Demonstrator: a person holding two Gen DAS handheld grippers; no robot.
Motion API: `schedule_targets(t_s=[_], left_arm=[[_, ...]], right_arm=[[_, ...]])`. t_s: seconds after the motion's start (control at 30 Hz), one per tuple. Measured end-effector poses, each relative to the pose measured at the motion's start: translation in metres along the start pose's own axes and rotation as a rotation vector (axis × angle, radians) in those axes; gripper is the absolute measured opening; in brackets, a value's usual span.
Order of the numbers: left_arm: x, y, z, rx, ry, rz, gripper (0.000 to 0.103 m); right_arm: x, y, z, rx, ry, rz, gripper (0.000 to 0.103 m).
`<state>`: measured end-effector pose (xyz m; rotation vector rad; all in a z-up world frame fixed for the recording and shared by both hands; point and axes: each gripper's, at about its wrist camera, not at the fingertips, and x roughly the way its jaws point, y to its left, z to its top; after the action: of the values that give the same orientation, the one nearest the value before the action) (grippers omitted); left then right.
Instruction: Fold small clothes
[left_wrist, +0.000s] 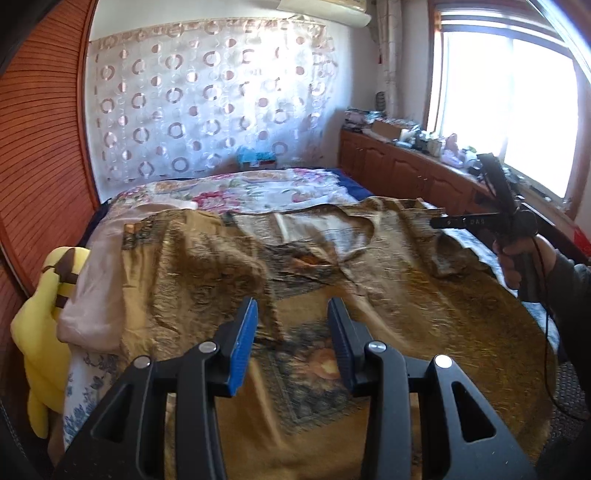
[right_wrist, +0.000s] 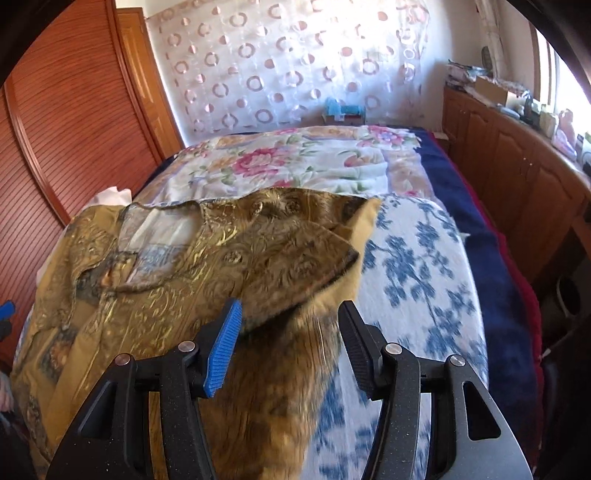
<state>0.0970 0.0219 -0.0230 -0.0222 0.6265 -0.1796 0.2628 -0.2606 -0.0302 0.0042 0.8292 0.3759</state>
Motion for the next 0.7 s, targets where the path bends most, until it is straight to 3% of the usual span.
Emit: schedule_targets(t_s=[0.03,0.1,0.13,0.27,0.33,0.37,0.4,0.7], left_arm=[[0.003,0.003,0.001,-0.004,0.004,0.003,0.038],[0.007,0.012,0.004,-0.015,0.012,0.009,0.038],[0.009,0.016,0.006,-0.020,0.013,0.019,0.038],[0.014,0.033,0.012,-0.038,0.010,0.045,0.038],[0.016,0.043,0.016,-0.048,0.007,0.059,0.038],[0.018,0.048,0.018,-0.053,0.007,0.061,0.038],[0.021,0.053,0.021,-0.059,0.012,0.062,0.038],[0.048,0.101,0.035,-0.067,0.069,0.125,0.040]], right_arm=[[0.006,0.001,0.005,-0.006,0.003,0.004,0.043],[0.016,0.006,0.015,-0.034,0.004,0.009,0.011],[0.020,0.010,0.020,-0.054,0.001,0.019,0.006],[0.024,0.031,0.036,-0.112,-0.025,0.093,0.005],[0.024,0.040,0.040,-0.143,-0.022,0.122,0.018],[0.024,0.043,0.041,-0.153,-0.025,0.118,0.044],[0.023,0.045,0.040,-0.171,-0.033,0.097,0.063],[0.031,0.015,0.025,-0.201,-0.020,-0.143,0.070]])
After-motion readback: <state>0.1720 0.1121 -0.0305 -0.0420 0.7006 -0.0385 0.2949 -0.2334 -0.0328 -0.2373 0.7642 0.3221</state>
